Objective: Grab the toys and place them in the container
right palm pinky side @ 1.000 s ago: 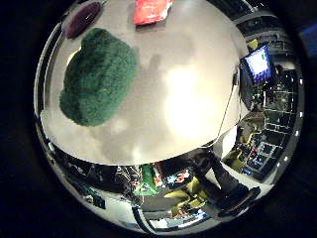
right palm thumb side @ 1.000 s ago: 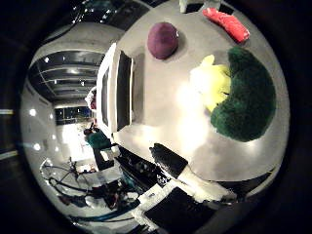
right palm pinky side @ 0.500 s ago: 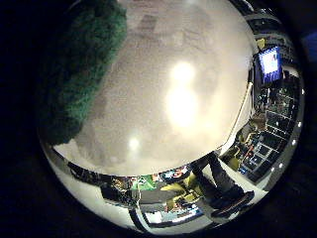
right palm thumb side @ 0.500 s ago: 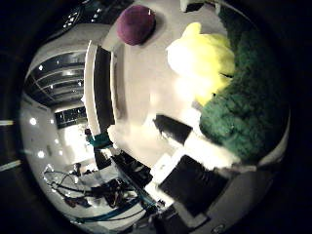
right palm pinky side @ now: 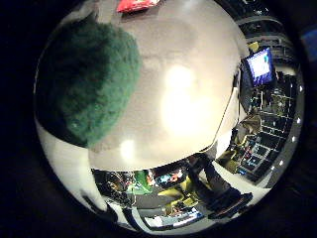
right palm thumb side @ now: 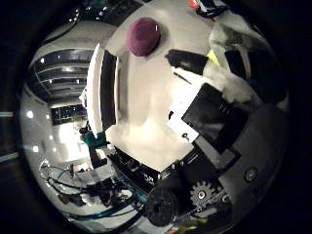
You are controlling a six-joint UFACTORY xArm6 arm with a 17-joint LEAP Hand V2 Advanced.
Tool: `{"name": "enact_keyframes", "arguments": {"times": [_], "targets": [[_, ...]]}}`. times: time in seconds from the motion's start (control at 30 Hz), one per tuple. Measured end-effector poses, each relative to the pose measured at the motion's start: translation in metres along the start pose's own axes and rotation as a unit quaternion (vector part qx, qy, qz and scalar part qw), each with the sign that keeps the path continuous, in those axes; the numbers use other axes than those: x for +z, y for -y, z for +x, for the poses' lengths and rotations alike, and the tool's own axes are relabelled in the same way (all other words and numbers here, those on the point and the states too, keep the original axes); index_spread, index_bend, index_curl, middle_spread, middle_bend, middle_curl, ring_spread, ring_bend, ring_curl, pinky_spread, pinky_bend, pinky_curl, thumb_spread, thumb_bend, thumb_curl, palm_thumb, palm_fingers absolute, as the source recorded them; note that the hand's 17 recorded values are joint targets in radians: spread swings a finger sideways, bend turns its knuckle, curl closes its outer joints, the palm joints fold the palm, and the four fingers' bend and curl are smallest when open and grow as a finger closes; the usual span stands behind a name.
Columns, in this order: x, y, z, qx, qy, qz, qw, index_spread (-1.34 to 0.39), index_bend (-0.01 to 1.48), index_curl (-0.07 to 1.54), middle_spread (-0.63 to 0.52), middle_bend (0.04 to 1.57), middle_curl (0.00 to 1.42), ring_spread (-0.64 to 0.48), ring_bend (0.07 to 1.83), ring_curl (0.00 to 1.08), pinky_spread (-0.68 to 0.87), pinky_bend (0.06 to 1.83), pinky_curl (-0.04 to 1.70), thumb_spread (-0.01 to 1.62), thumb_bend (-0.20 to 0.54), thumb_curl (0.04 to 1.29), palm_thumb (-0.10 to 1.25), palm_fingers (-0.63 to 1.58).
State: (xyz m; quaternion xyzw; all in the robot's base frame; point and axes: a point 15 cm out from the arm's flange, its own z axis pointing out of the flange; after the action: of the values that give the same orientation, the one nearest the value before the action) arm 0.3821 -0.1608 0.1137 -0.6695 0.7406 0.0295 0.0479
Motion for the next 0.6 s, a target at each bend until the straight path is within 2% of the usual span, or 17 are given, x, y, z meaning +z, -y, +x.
{"name": "enact_keyframes", "arguments": {"times": [0.17,0.33,0.43,0.6], "targets": [[-0.050,0.000,0.014,0.007,-0.021,0.040,0.999,-0.23,1.15,0.72,-0.10,1.28,0.67,-0.18,1.39,0.64,-0.21,1.26,0.83,1.01,-0.011,0.45,1.03,1.21],[-0.089,-0.016,0.008,0.009,-0.021,0.046,0.999,-0.22,1.17,0.72,-0.09,1.32,0.65,-0.18,1.42,0.63,-0.19,1.23,0.92,1.01,-0.015,0.49,1.04,1.19],[-0.112,-0.020,-0.010,0.000,-0.018,0.055,0.998,-0.21,1.18,0.72,-0.09,1.33,0.65,-0.18,1.43,0.63,-0.19,1.21,0.96,1.01,-0.014,0.50,1.05,1.18],[-0.138,-0.014,-0.084,-0.043,-0.006,0.061,0.997,-0.20,1.19,0.71,-0.09,1.34,0.63,-0.18,1.43,0.62,-0.18,1.17,1.05,1.01,-0.015,0.53,1.05,1.18]]}}
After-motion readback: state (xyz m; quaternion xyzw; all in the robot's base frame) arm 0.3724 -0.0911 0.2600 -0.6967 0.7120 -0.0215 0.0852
